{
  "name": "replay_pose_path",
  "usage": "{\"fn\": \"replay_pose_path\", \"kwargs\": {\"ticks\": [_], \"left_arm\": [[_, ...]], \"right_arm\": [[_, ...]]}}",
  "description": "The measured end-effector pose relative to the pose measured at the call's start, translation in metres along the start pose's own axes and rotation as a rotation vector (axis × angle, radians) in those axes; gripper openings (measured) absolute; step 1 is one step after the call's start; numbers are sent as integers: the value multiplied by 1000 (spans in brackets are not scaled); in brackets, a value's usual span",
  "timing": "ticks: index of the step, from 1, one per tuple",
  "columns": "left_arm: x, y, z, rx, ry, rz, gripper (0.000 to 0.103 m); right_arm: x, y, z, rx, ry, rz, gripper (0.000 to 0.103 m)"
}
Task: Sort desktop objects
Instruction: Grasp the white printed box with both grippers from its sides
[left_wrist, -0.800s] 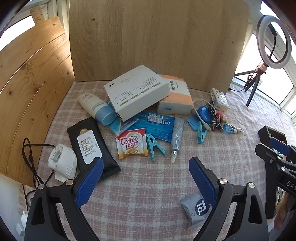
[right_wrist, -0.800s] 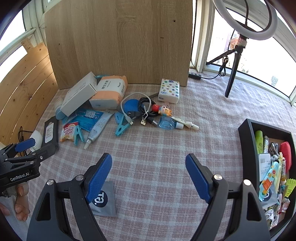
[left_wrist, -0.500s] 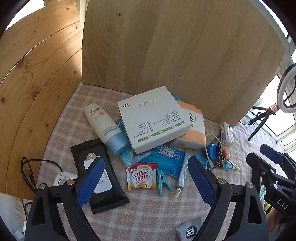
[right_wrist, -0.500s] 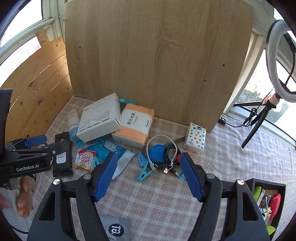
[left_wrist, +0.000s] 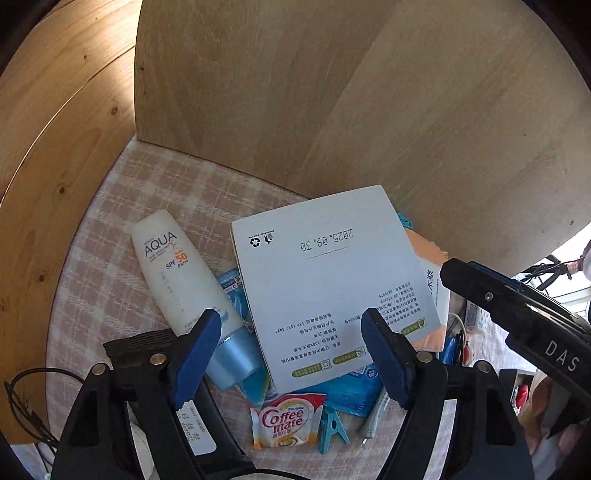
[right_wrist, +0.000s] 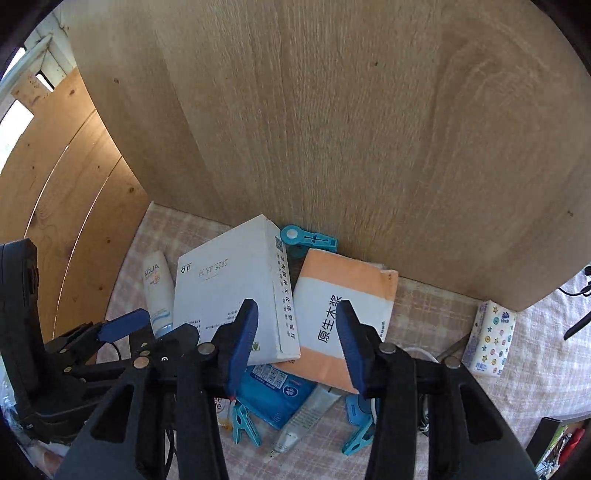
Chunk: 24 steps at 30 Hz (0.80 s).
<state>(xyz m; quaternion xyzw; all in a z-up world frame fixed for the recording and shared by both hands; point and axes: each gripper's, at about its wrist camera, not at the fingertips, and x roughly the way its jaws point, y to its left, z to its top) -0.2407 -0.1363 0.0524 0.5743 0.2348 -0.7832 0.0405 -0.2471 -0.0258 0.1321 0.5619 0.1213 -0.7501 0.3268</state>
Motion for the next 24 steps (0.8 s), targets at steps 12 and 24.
{"fn": "replay_pose_path", "kwargs": {"ticks": [12, 24], "left_arm": [[14, -2, -8, -48, 40, -114, 76], [-19, -32, -60, 25, 22, -92, 77]], "right_arm": [[45, 13, 13, -1, 87, 86, 34], [17, 4, -19, 29, 79, 87, 34]]}}
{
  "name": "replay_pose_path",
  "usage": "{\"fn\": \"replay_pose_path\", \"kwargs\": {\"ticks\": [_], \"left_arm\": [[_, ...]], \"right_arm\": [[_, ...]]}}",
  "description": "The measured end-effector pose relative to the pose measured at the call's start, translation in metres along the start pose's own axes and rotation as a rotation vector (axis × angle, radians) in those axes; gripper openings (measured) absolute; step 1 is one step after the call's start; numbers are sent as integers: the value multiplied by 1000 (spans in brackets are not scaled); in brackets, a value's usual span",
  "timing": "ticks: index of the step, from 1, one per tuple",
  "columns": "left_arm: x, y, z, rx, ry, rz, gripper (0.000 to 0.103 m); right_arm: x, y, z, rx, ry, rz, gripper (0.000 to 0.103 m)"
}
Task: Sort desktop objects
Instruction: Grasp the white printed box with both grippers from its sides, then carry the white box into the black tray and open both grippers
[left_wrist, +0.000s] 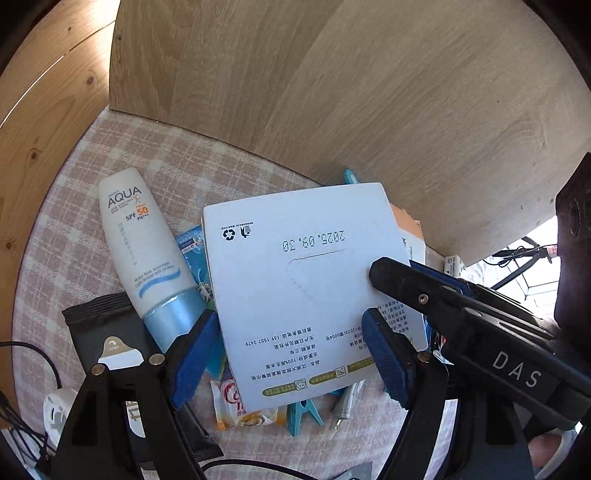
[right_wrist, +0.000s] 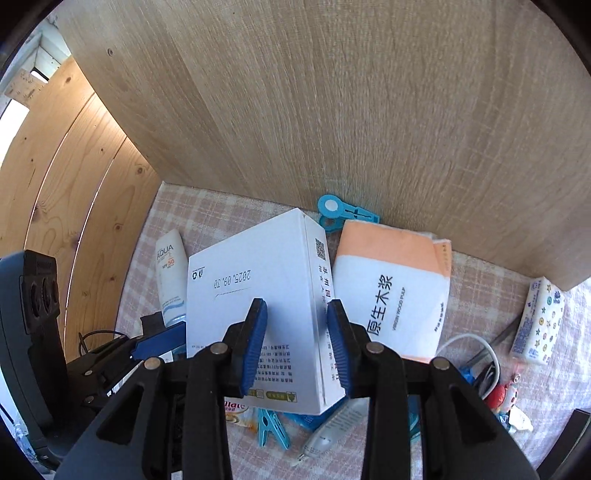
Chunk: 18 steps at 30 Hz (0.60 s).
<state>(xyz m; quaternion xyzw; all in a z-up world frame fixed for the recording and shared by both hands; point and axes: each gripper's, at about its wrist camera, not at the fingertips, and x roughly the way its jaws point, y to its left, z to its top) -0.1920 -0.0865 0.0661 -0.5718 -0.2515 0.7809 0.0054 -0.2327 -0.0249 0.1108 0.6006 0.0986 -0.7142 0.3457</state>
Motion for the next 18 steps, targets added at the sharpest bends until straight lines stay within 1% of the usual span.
{"fn": "replay_pose_path", "kwargs": {"ticks": [5, 7, 9, 14, 18], "left_arm": [[-24, -26, -38, 72, -15, 5, 77], [-38, -29, -37, 108, -17, 3, 77], [-31, -38, -34, 144, -14, 3, 77], [-32, -86, -66, 258, 4, -13, 77], [-23, -135, -90, 359, 29, -39, 77]], "right_arm": [[-25, -2, -34, 8, -30, -26, 34], [-39, -5, -50, 17, -50, -40, 34], [-53, -12, -69, 44, -70, -46, 34], [-87, -40, -117, 139, -120, -62, 34], [-116, -73, -154, 221, -157, -87, 34]]}}
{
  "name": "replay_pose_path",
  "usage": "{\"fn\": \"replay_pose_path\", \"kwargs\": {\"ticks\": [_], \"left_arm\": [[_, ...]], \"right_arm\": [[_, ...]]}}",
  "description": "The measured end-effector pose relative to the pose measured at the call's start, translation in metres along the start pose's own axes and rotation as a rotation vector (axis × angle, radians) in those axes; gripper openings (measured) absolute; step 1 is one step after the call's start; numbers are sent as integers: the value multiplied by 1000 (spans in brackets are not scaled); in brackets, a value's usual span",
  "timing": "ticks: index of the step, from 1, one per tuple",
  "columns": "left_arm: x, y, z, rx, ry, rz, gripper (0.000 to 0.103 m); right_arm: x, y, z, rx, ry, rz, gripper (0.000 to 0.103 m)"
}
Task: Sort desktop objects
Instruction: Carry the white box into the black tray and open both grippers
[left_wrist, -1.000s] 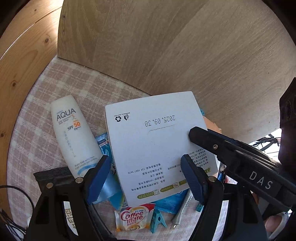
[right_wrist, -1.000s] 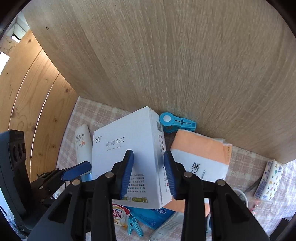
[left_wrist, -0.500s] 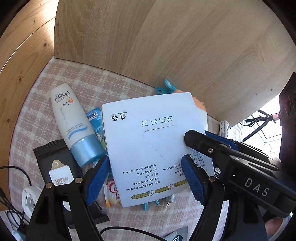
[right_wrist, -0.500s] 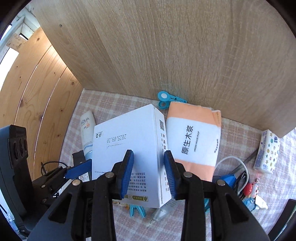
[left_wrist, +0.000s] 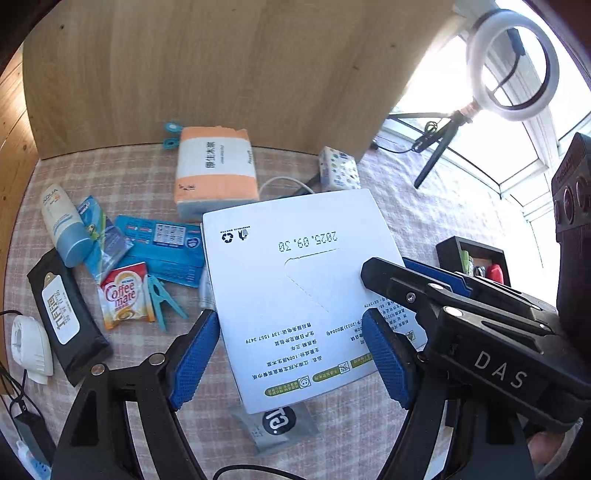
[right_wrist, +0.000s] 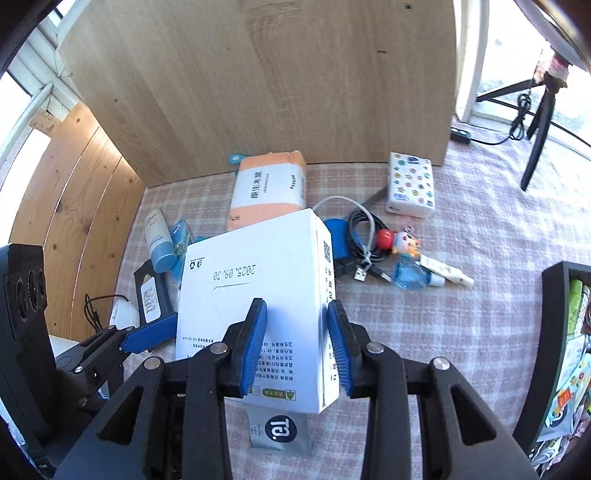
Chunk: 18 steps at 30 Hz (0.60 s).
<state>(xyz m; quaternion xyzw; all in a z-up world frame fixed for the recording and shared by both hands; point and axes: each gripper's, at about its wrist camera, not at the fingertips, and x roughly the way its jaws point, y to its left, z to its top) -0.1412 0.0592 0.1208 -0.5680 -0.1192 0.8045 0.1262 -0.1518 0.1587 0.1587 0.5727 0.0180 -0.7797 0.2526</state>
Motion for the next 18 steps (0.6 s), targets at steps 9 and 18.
{"fn": "replay_pose_path", "kwargs": {"ticks": [9, 18], "left_arm": [[26, -147, -25, 168, 8, -21, 77], [63, -310, -64, 270, 59, -105, 77]], "right_arm": [[-71, -125, -49, 127, -61, -44, 34], [-145, -278, -107, 215, -81, -108, 34]]}}
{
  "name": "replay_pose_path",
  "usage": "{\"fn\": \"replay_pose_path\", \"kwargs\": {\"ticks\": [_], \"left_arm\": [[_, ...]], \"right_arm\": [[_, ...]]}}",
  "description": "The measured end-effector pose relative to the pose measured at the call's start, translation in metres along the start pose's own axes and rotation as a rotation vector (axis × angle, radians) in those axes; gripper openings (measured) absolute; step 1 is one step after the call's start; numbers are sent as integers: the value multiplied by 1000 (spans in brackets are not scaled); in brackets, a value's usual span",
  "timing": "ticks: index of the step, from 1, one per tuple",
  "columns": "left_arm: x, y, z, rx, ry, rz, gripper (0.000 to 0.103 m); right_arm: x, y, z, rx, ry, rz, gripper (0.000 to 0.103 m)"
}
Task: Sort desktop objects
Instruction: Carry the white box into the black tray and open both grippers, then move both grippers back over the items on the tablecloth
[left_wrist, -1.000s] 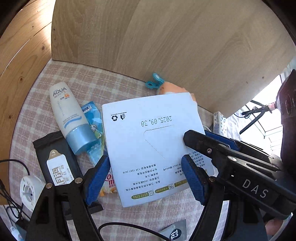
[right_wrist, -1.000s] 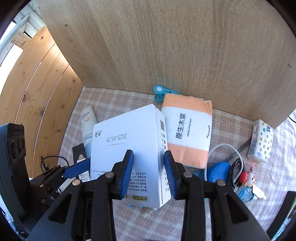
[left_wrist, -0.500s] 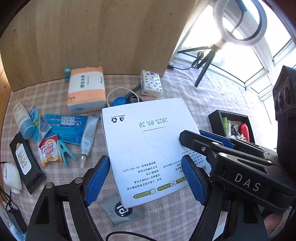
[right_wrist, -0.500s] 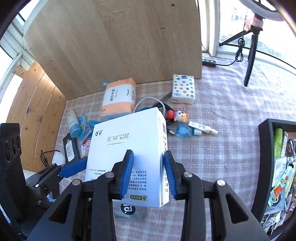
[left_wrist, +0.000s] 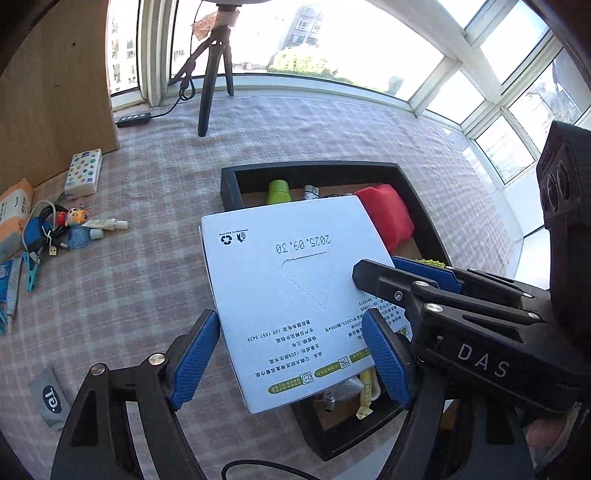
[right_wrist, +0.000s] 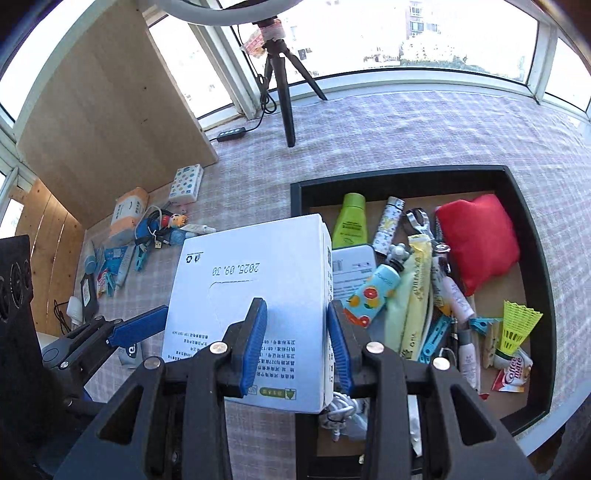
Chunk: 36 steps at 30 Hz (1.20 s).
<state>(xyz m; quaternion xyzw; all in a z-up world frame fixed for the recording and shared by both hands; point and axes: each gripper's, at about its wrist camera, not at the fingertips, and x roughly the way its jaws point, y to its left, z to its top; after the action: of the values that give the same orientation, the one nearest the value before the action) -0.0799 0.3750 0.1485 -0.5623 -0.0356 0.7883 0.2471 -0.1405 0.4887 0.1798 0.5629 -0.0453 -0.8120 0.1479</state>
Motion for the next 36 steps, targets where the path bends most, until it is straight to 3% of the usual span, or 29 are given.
{"fn": "replay_pose_path", "kwargs": {"ticks": [5, 10, 20, 24, 28, 36], "left_arm": [[30, -74, -3, 70, 36, -35, 77], [53, -120, -10, 133, 80, -36, 77], [73, -150, -15, 205, 134, -31, 77], [62, -144, -16, 216, 111, -14, 77], [51, -120, -14, 186, 94, 9, 77], [10, -19, -15, 63, 47, 124, 77]], "right_arm": [[-23, -86, -19, 65, 3, -49, 34], [-35, -143, -34, 122, 1, -77, 34], [-43, -184, -49, 164, 2, -114, 34], [-48, -183, -48, 152, -31, -158, 34], [-47, -170, -43, 130, -33, -138, 34], [-29, -94, -19, -32, -27, -76, 34]]}}
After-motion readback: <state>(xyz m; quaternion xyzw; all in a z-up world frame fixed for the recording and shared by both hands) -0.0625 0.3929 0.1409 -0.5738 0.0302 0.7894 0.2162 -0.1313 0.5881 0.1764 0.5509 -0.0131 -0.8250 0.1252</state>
